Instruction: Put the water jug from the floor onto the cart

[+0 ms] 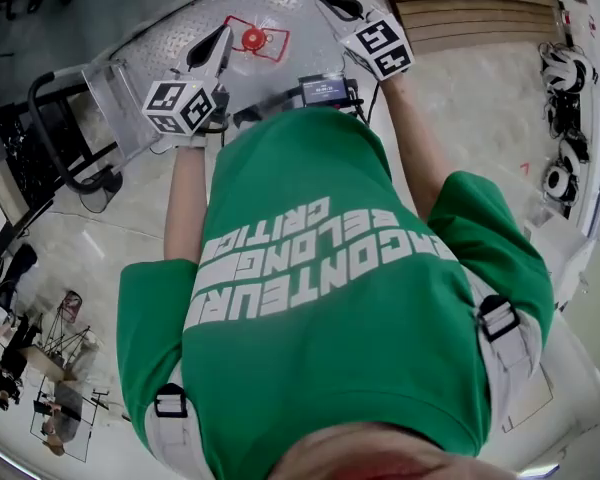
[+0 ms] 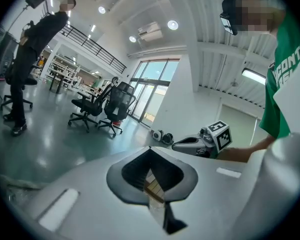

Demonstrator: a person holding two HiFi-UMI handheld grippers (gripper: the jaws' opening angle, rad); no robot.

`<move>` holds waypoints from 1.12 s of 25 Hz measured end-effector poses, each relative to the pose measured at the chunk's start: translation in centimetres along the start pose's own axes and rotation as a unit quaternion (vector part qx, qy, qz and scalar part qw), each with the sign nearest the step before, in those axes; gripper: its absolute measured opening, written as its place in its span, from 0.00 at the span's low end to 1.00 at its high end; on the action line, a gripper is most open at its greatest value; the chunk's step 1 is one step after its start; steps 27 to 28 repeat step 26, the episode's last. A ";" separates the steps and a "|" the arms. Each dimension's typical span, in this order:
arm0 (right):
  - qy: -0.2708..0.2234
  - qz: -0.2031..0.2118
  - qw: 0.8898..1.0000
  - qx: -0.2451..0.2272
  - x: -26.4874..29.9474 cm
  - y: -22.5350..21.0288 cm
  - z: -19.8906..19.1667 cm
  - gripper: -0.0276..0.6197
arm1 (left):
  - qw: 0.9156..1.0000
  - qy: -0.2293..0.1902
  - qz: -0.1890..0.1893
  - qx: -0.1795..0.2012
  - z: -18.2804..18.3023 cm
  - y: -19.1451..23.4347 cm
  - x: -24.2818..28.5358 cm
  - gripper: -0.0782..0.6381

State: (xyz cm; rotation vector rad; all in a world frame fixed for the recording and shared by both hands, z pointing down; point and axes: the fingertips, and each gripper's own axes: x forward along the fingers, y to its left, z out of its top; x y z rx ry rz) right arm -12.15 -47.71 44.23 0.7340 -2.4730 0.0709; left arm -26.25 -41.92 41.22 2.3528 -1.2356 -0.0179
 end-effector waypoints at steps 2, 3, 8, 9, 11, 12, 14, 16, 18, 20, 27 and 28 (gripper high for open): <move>0.000 -0.002 1.000 0.007 -0.5 -0.1 -0.5 0.03 | 1.000 0.003 -0.006 0.003 0.0 -0.3 0.6 0.13; 0.000 -0.004 1.000 0.011 -0.8 -0.1 -0.7 0.03 | 1.000 0.004 -0.010 0.005 -0.1 -0.5 0.9 0.13; 0.000 -0.007 1.000 0.022 -1.6 0.1 -1.5 0.03 | 1.000 0.011 -0.022 0.010 -0.4 -1.3 1.8 0.13; 0.001 -0.007 1.000 0.022 -1.7 0.1 -1.6 0.03 | 1.000 0.013 -0.023 0.011 -0.5 -1.5 1.9 0.13; 0.001 -0.007 1.000 0.021 -1.7 0.2 -1.6 0.03 | 1.000 0.014 -0.023 0.012 -0.6 -1.6 2.0 0.13; 0.001 -0.006 1.000 0.021 -1.7 0.2 -1.6 0.03 | 1.000 0.014 -0.023 0.012 -0.6 -1.6 2.0 0.13; 0.001 -0.005 1.000 0.022 -1.6 0.2 -1.7 0.03 | 1.000 0.013 -0.020 0.011 -0.5 -1.4 2.0 0.13; 0.003 -0.005 1.000 0.022 -1.5 0.1 -1.8 0.03 | 1.000 0.012 -0.018 0.009 -0.5 -1.2 2.0 0.13; 0.004 -0.002 1.000 0.022 -1.3 0.2 -1.8 0.03 | 1.000 0.014 -0.016 0.010 -0.5 -1.0 2.0 0.13; 0.007 0.002 1.000 0.022 -1.1 0.2 -1.8 0.03 | 1.000 0.015 -0.014 0.011 -0.5 -0.8 2.0 0.13; 0.010 0.005 1.000 0.022 -0.9 0.7 -1.7 0.03 | 1.000 0.013 -0.011 0.012 -0.1 -0.4 1.4 0.13; 0.010 0.005 1.000 0.022 -0.9 0.7 -1.7 0.03 | 1.000 0.013 -0.011 0.012 -0.1 -0.4 1.4 0.13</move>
